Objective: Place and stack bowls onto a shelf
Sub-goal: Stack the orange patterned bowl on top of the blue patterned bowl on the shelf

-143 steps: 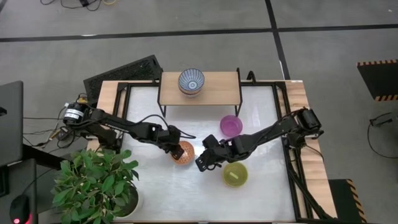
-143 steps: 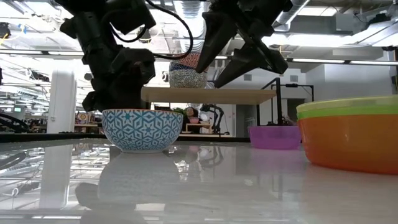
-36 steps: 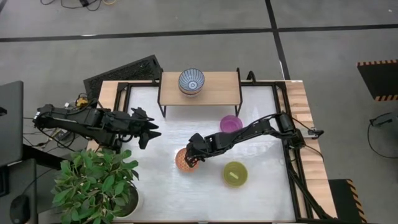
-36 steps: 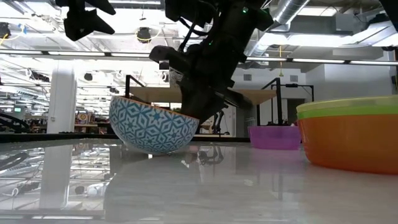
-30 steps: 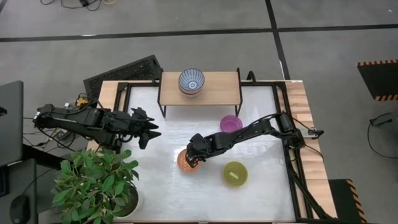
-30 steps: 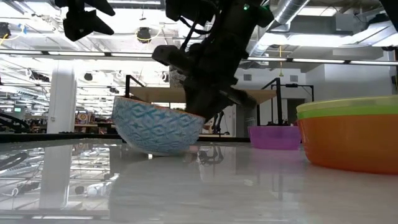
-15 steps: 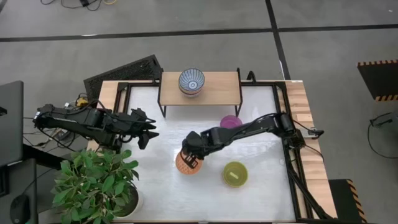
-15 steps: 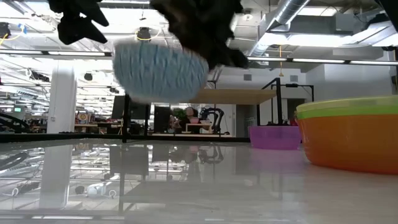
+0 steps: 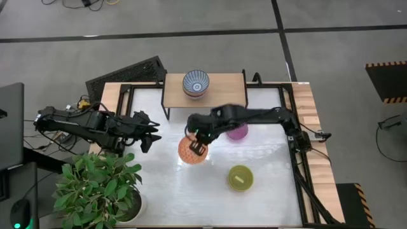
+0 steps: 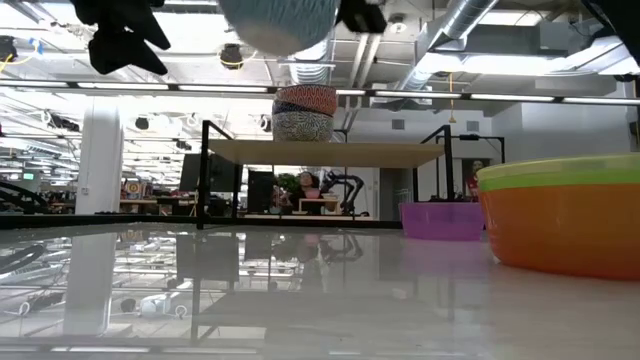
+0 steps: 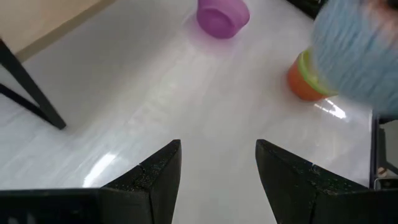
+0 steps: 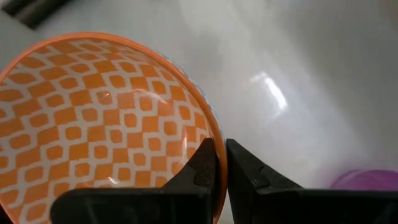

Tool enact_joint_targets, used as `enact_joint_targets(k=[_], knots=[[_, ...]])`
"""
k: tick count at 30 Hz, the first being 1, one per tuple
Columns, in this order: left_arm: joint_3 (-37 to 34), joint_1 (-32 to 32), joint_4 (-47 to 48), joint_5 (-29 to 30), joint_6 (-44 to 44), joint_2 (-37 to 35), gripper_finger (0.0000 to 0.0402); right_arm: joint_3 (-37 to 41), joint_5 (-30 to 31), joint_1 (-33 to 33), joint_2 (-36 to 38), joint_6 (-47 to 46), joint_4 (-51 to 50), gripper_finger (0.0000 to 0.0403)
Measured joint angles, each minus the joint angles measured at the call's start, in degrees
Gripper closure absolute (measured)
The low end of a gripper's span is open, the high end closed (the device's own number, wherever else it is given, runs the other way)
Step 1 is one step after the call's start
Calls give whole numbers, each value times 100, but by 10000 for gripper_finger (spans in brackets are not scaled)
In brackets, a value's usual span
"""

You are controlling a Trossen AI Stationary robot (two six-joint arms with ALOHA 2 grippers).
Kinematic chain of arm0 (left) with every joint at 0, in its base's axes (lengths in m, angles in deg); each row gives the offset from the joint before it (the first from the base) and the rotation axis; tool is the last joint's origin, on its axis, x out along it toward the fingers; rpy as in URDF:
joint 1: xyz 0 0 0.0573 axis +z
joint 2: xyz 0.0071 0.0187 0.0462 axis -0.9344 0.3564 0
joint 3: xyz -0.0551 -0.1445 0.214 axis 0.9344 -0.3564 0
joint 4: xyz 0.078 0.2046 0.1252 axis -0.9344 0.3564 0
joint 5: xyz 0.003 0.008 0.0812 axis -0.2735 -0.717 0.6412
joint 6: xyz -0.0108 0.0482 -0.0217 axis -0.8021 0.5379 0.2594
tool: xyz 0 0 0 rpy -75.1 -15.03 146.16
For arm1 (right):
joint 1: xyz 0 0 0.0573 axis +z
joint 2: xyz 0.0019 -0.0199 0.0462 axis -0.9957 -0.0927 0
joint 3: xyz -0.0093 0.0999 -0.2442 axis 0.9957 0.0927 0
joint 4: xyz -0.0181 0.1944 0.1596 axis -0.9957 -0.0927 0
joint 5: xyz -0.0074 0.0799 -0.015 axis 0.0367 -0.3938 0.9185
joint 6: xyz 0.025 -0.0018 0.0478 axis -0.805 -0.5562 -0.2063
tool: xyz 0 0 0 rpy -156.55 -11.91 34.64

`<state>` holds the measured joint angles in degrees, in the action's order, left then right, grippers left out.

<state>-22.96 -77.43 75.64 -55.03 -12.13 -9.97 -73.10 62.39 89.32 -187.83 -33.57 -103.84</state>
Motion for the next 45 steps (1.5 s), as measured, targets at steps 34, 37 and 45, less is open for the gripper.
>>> enact_joint_targets(k=[34, 37, 45], knots=[[-4, 12, 147, 461, -768, -3, 211, -98, -7, -3117, 525, 1613, 1106, 363], [-4, 16, 148, 514, -800, -4, 211, -106, -9, -3132, 474, 1637, 1250, 363], [-4, 16, 148, 580, -961, -4, 211, -102, -92, -3277, 457, 1836, 1256, 363]])
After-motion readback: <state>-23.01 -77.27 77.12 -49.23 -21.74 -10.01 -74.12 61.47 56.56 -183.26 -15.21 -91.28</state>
